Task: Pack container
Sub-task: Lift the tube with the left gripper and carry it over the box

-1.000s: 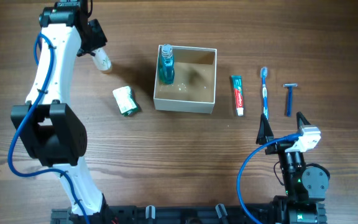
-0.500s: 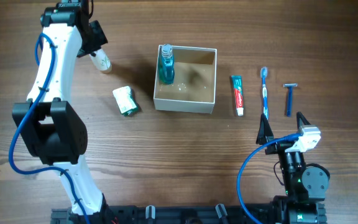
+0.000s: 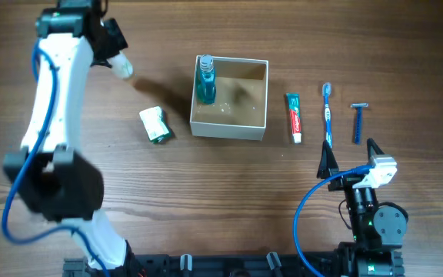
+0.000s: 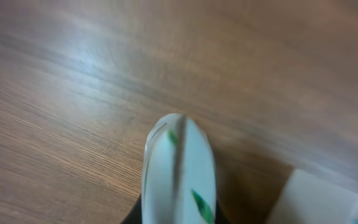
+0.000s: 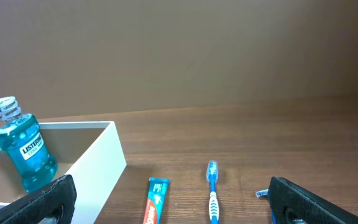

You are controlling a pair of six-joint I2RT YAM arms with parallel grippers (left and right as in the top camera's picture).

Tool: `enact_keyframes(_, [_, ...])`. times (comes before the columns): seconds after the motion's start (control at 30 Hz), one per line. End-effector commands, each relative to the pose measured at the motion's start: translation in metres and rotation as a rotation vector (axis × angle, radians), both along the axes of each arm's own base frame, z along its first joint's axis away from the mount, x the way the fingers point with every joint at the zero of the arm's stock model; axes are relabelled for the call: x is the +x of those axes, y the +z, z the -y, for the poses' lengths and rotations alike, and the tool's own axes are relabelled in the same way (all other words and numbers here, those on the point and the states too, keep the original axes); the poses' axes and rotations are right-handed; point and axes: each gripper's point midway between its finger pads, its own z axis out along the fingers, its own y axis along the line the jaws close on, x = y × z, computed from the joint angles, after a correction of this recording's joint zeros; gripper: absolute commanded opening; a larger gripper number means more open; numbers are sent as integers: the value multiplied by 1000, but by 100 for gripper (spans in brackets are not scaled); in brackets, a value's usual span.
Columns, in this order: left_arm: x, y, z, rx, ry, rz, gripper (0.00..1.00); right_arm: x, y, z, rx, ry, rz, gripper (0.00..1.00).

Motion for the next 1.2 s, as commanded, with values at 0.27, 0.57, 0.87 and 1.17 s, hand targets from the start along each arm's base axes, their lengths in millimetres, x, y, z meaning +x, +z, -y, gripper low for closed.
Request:
enact_keyframes(0.27, [-33, 195, 66, -157, -274, 545, 4, 0, 0, -1, -4, 5, 3, 100])
enact_keyframes(0.57, [-48, 189, 172, -133, -602, 536, 4, 0, 0, -1, -4, 5, 3, 100])
enact_keyframes(0.87, [-55, 167, 228, -150, -727, 487, 4, 0, 0, -1, -4, 5, 3, 100])
enact_keyframes(1.17, [-39, 97, 247, -119, -739, 311, 4, 0, 0, -1, -4, 5, 3, 100])
